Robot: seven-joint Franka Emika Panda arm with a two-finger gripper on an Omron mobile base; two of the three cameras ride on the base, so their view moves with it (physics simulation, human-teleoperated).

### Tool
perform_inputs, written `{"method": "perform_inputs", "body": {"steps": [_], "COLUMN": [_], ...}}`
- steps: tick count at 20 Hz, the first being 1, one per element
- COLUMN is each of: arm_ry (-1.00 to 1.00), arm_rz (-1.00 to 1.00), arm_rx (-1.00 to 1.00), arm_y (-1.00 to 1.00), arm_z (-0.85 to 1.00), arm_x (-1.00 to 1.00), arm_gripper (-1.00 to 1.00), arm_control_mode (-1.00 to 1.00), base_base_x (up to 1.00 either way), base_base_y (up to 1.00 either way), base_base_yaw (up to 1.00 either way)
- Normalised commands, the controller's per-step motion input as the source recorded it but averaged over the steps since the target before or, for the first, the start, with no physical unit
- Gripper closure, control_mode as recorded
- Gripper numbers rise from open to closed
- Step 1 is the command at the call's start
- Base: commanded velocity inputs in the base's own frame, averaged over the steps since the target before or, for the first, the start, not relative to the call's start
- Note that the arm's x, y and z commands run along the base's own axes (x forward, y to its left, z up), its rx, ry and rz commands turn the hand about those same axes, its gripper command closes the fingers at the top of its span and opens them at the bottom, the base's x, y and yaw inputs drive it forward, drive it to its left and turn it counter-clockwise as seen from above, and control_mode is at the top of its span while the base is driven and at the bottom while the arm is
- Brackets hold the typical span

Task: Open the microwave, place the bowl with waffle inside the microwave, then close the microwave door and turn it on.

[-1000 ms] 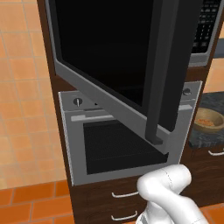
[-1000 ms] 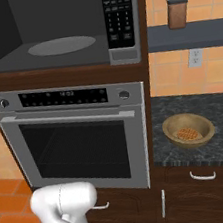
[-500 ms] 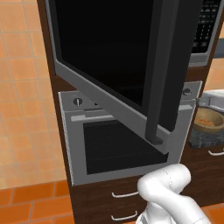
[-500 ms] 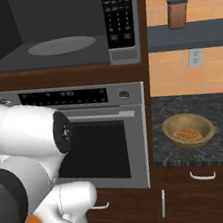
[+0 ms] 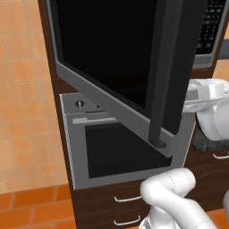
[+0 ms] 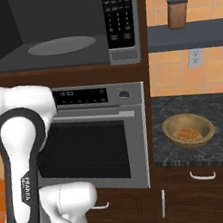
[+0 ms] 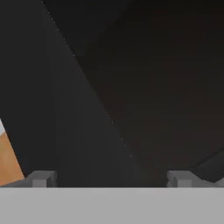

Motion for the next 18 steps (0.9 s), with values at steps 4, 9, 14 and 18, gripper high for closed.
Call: {"method": "perform_inputs", "body": {"steps": [4, 9, 14, 18], "arm_ry": [0.06, 0.03, 0.11, 0.12], "arm_rz": [0.05, -0.02, -0.33, -0.54], "arm_rx": [-0.09, -0.04, -0.16, -0.38], "arm_y": [0.77, 0.16, -0.89, -1.00], "arm_z": [0.00, 0.00, -0.07, -0.07], "arm_x": [-0.01, 0.02, 0.32, 0.28], "arm_gripper": [-1.00, -1.00, -1.00, -1.00], "arm_control_mode": [-1.00, -1.00, -1.00, -1.00], "base_base_x": [0.00, 0.00, 0.00, 0.00], "base_base_y": [0.00, 0.00, 0.00, 0.00], "base_base_yaw": [0.00, 0.00, 0.00, 0.00]}}
